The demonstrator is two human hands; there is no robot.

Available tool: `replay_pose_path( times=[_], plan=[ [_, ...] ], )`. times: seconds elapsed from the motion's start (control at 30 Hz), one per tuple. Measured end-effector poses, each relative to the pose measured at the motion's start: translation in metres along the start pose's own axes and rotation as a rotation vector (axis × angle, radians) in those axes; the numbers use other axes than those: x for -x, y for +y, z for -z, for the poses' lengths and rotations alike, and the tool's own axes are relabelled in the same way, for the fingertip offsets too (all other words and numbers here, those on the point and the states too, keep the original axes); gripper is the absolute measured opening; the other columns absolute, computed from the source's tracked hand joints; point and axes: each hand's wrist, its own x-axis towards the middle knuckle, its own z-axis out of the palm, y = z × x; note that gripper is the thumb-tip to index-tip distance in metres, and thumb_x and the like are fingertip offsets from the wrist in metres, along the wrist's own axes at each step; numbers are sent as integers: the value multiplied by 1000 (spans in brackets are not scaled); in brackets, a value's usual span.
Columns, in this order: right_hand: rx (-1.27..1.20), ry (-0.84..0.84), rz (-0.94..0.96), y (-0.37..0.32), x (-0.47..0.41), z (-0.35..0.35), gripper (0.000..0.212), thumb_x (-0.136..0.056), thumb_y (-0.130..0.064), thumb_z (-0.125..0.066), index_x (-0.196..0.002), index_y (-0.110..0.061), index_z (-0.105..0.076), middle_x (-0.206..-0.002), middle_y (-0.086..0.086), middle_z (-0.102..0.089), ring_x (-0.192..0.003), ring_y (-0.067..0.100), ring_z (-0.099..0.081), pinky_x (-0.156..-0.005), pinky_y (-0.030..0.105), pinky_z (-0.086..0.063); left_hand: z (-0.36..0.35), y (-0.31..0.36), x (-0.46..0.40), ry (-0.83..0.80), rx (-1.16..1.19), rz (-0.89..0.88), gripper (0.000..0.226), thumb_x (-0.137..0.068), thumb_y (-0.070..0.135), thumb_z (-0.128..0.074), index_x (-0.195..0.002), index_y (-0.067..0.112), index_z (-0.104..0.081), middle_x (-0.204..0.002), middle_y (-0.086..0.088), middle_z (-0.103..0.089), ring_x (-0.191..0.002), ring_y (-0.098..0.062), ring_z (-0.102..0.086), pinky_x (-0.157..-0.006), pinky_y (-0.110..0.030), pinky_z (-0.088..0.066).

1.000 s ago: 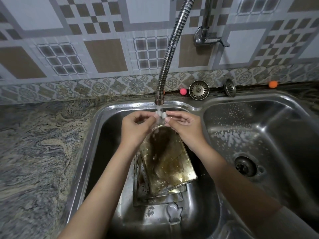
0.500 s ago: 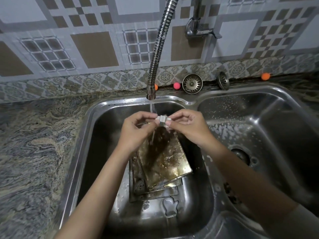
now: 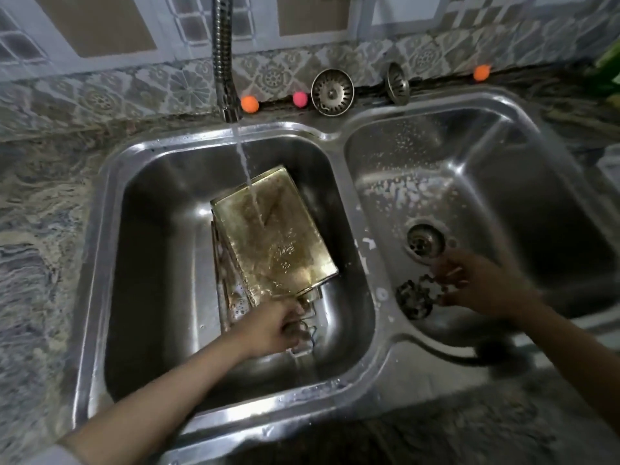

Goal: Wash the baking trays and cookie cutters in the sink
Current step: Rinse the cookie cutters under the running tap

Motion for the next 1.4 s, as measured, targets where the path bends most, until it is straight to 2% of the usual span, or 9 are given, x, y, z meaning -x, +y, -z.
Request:
replay_pose_path(
  times=[0.2, 0.4, 0.5, 0.6, 0.7, 0.9, 1.1, 1.23, 1.4],
  plan=[
    [200, -96, -18, 20, -9, -24, 58, -43, -9, -92, -79, -37, -56, -85, -5, -67, -79, 12, -65, -68, 36, -56, -19, -6, -10, -114, -419, -198, 65, -81, 22, -62, -141, 29, -39, -140, 1, -42, -123, -24, -47, -97, -34, -46],
    [190, -119, -1, 15, -15, -27, 54, -52, -4, -88, -94, -24, -61, -84, -10, -64, -74, 2, -60, -57, 15, -46, -22, -10, -12, -121, -512, -246, 66, -81, 29, -61, -142, 38, -36, -136, -3, -38, -119, -25, -45, -89, -35, -48],
    [117, -61, 19, 8, -14, -22, 50, -59, 1, -84, -98, -21, -62, -88, -13, -62, -78, 5, -60, -69, 25, -53, -22, -11, -14, -123, -477, -222, 67, -75, 32, -63, -139, 30, -40, -131, -2, -40, -118, -22, -43, -90, -34, -48],
    [131, 29, 70, -6, -9, -11, 50, -62, -3, -85, -104, -19, -65, -92, -19, -59, -85, 8, -61, -79, 34, -53, -24, -12, -14, -140, -372, -186, 64, -70, 37, -60, -129, 14, -48, -126, -5, -43, -114, -23, -45, -92, -36, -47],
    [30, 147, 146, -28, -2, -5, 45, -63, -4, -86, -98, -22, -64, -89, -23, -58, -85, 8, -62, -80, 20, -51, -21, -14, -13, -99, -265, -142, 65, -61, 38, -70, -120, 15, -50, -120, 0, -43, -110, -19, -46, -88, -32, -49],
    [-126, 212, 387, -96, 3, -26, 26, -74, -15, -81, -94, -26, -68, -87, -20, -64, -85, -3, -63, -74, 12, -50, 25, 1, 1, 154, 355, -45, 52, -65, 17, -83, -110, 20, -56, -108, 9, -51, -92, -5, -53, -74, -4, -39],
    [-266, -5, 482, -143, -27, -65, 32, -81, -16, -75, -110, -28, -70, -105, -12, -65, -99, 4, -64, -88, 16, -49, 68, 16, 6, 320, 843, -19, 54, -70, -1, -80, -112, 20, -55, -113, -7, -63, -81, -9, -61, -65, -12, -50],
    [-567, -2, 478, -173, -49, -78, 31, -83, -1, -70, -110, -16, -69, -104, 0, -68, -93, 4, -68, -83, 13, -49, 89, 16, 2, 471, 1056, -17, 45, -77, -3, -72, -116, 9, -54, -98, -9, -70, -87, -18, -65, -79, -25, -55],
    [-718, 76, 491, -198, -71, -79, 29, -85, 5, -66, -113, -1, -67, -102, 6, -72, -92, 9, -70, -84, 18, -53, 113, 21, -3, 677, 1116, 35, 30, -84, 15, -71, -112, 11, -60, -83, -2, -66, -73, -13, -65, -56, -25, -55]
  ],
)
